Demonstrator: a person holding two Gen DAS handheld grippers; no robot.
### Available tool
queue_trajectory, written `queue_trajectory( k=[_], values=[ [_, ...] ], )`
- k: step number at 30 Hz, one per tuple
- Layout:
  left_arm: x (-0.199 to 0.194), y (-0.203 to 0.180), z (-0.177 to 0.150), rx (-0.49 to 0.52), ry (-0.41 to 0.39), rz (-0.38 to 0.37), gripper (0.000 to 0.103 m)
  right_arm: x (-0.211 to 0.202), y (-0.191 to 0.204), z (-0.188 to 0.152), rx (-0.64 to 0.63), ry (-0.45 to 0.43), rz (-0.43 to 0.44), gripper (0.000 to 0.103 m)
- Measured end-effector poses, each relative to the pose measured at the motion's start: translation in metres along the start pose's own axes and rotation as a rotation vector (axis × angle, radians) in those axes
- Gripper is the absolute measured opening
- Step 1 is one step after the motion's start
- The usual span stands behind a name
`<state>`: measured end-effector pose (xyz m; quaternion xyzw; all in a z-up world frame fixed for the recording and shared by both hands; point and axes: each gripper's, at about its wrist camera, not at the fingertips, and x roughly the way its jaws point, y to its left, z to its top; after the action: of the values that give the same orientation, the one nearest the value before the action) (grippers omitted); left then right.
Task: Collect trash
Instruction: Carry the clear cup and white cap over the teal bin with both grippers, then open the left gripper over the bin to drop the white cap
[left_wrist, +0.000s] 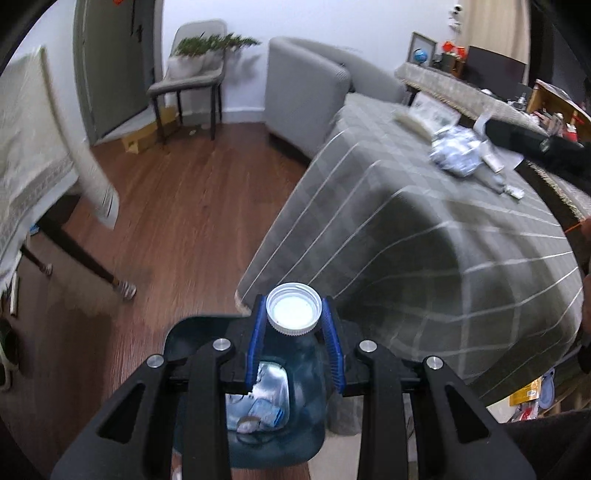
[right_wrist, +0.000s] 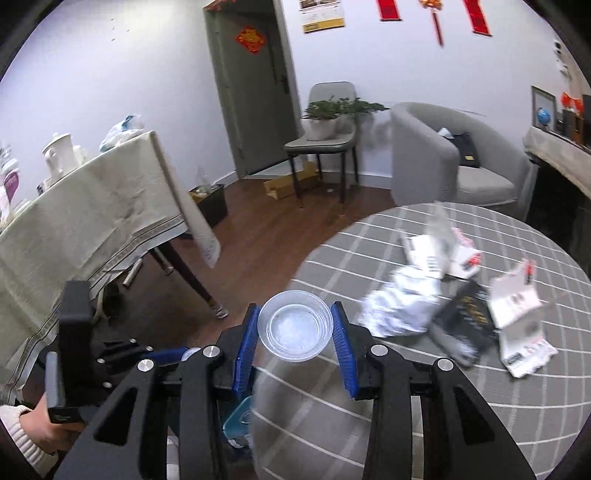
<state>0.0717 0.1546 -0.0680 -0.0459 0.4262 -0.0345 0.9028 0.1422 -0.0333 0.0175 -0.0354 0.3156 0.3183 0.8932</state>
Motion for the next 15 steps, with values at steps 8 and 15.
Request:
queue_trajectory(
  k=[8,15],
  values=[
    [0.032,0.033,-0.040,-0.038,0.160,0.017,0.033,0.026,0.039,0.003,-0.047,0.036,0.038,0.040],
    [0.053,0.047,-0.069,-0.036,0.277,0.009,0.033,0.045,0.065,0.001,-0.085,0.071,0.059,0.040]
  ],
)
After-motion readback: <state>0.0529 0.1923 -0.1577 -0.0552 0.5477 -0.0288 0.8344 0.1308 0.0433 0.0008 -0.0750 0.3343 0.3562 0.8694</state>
